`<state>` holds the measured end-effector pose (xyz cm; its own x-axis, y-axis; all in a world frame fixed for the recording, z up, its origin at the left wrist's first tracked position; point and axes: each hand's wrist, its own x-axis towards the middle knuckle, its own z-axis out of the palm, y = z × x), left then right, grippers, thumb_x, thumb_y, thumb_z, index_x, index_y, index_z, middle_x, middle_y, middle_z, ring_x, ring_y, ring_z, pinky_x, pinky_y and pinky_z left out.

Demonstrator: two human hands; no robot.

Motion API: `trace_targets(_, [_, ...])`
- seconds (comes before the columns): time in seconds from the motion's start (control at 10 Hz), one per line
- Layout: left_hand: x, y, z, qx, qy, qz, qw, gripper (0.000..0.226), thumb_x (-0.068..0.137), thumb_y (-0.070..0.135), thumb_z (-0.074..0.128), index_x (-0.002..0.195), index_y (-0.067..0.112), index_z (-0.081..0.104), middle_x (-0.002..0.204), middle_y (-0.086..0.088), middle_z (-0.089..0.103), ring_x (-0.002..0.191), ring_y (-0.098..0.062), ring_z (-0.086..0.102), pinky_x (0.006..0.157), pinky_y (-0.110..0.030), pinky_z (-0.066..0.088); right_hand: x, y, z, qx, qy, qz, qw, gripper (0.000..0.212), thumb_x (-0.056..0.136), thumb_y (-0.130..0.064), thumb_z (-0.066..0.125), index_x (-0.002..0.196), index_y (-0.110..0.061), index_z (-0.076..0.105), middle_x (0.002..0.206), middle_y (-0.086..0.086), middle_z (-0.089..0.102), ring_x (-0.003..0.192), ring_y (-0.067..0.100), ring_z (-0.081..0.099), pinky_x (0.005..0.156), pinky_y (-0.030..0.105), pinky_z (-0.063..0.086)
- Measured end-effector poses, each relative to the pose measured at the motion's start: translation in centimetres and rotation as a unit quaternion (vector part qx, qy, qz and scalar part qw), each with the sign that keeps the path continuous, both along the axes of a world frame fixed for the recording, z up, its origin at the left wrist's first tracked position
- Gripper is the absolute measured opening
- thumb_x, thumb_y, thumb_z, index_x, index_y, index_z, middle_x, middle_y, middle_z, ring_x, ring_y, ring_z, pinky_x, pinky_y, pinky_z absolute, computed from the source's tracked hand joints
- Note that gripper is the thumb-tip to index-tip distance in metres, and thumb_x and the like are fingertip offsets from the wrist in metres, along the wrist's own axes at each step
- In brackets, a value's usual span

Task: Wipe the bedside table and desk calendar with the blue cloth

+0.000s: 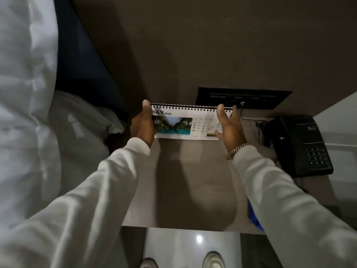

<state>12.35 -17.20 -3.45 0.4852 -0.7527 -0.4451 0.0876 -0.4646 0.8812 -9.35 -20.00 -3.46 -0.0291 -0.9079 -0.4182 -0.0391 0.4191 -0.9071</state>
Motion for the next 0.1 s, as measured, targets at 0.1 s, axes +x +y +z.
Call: trace_targets(0.1, [1.02,-0.35,-0.44,-0.007,-0.009,-0.020,1.000,0.073,0.058,0.091,0.033,0.080,0.033,0.072,0.123,-0.006,0.071,0.120,-0.032,0.062,0.108,-0.054,0.044,-0.58,0.09,0.13,-0.014,0.037,-0.005,0.999,0.106,0.068,-0.074,0.059,0.151,-0.034,0.006,0.162,-0.002,0.021,0.145,0.020,0.030,0.118,0.049,0.029])
